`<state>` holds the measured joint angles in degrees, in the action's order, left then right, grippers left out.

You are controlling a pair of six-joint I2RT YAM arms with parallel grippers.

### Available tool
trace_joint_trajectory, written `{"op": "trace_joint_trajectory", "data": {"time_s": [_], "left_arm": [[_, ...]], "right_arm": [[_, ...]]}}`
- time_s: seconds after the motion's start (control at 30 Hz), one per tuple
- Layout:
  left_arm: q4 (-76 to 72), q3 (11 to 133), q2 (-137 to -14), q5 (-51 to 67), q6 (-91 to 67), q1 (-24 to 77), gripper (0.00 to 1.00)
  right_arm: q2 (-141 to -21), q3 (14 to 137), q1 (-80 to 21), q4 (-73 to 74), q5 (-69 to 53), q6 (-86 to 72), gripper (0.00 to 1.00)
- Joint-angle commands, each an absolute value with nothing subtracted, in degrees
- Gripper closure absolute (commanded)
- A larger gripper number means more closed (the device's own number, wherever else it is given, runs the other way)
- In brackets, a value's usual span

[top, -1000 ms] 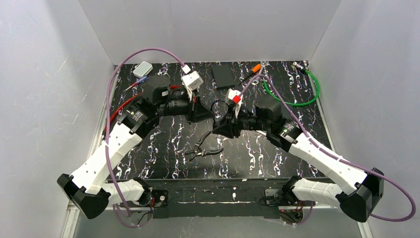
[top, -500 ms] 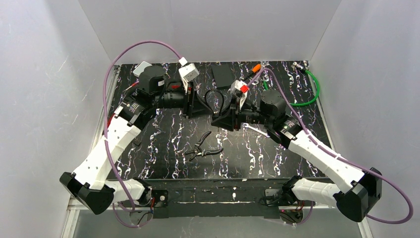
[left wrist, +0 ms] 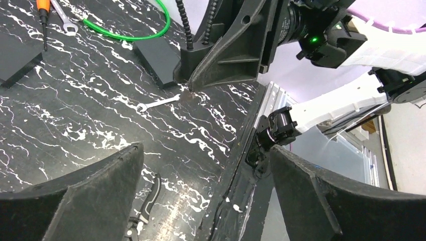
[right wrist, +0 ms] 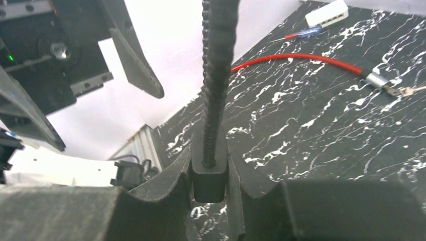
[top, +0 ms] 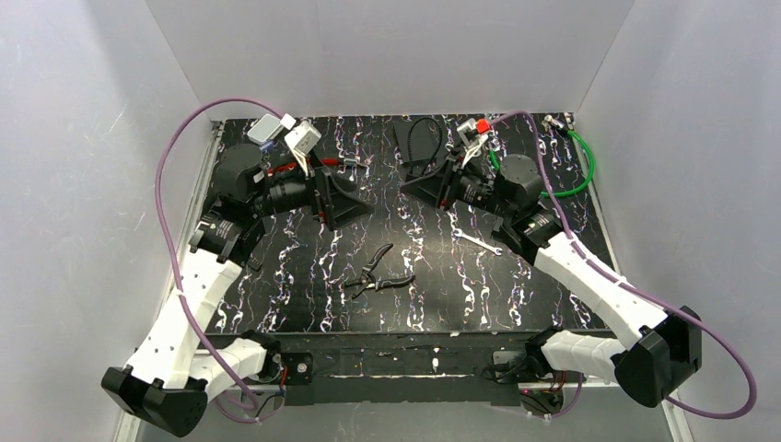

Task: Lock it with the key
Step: Lock the lock.

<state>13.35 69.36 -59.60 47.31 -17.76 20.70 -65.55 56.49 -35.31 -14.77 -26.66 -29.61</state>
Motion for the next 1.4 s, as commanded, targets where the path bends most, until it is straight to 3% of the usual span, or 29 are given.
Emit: {"op": "trace_joint_trajectory", "data": {"time_s": [0.0,0.33,0.8,1.03,1.23,1.3,1.37], "left_arm": [[8.4,66.9,-58.8,45.5,-20.5,21.2,0.09],[-2.2,74.3,-65.3,57.1,-28.3,22.4,0.21],[-2.2,77.0,-70.2,56.0,-29.2,30.0,0.35],[-2.6,77.5,-72.7,53.6,-30.5,32.3,0.55],[-2.6,77.9,-73.2,54.8,-31.4,32.9,0.87],[-2.6,77.6,-72.8,55.3,-31.4,32.9,0.99],[-2.0,77.1,-72.0,55.2,-31.2,32.9,1.0]], "right_arm": [[-65.6,58.0,-35.4,-23.7,-25.8,-38.5,0.99],[-65.8,56.4,-35.6,-24.2,-41.1,-30.8,0.99],[-66.9,55.9,-38.8,-25.0,-48.3,-28.4,0.99],[-66.8,56.3,-39.9,-25.2,-49.0,-28.8,0.99],[-66.3,56.2,-39.9,-24.8,-48.2,-29.3,0.99],[-66.1,56.3,-39.9,-24.2,-47.9,-29.5,0.83],[-65.8,56.8,-39.6,-22.7,-47.9,-29.7,0.6]]}}
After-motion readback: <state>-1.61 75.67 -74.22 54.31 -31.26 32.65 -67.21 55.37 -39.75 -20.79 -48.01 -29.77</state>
